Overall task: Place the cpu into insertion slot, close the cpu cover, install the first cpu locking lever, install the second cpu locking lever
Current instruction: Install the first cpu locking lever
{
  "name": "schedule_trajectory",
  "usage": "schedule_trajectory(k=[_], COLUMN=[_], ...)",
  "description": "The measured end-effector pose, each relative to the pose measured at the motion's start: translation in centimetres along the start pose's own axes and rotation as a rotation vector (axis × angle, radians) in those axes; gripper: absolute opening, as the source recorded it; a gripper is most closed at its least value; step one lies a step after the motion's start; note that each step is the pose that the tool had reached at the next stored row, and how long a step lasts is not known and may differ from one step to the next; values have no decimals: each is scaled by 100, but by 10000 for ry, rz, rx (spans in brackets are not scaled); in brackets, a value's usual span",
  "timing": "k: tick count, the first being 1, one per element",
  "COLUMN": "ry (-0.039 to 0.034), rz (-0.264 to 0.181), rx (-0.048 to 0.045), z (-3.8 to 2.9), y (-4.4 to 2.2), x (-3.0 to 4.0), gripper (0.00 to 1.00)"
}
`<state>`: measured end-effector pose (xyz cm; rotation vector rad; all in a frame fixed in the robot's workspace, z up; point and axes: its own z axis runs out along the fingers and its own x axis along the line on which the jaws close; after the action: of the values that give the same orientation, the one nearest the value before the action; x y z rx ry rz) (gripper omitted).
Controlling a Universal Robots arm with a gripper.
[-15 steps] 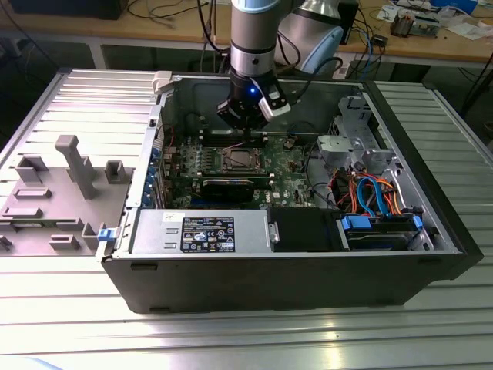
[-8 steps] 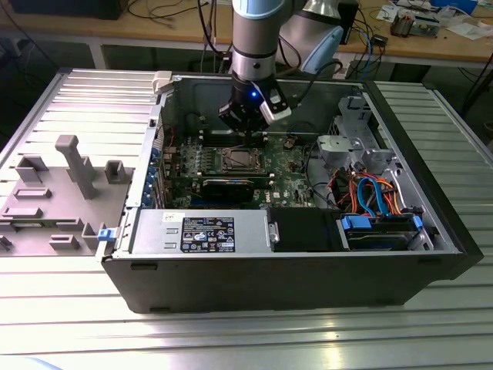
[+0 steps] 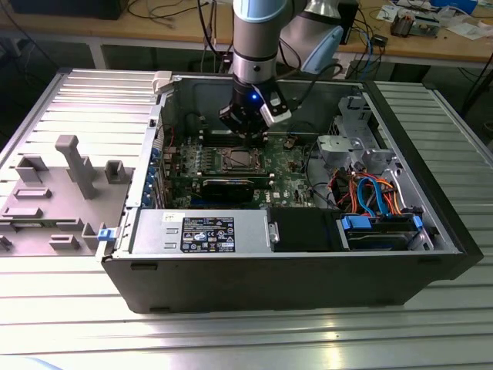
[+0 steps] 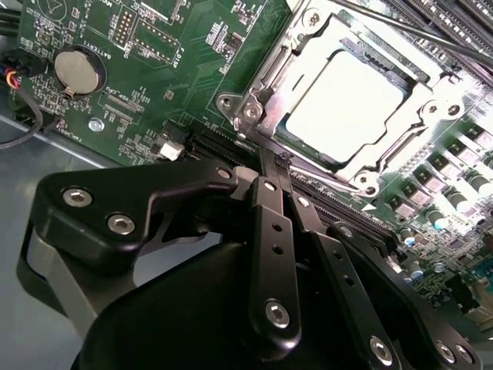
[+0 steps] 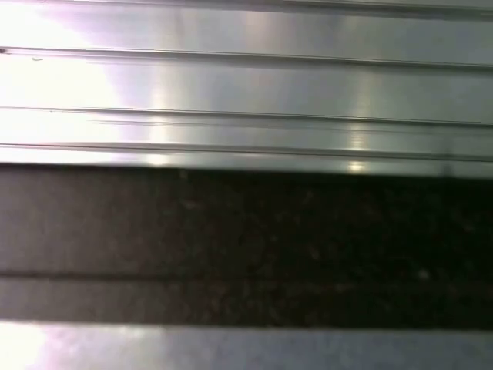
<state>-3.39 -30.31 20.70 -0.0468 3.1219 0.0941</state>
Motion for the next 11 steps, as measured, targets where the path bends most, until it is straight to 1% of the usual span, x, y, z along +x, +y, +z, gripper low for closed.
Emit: schedule_trajectory(k=[5,11], ry=[39,36], rz=[22,20], rx=[2,-2], z=[19,15], y=[-2,-1], x=[-5,-6], gripper=[11,11])
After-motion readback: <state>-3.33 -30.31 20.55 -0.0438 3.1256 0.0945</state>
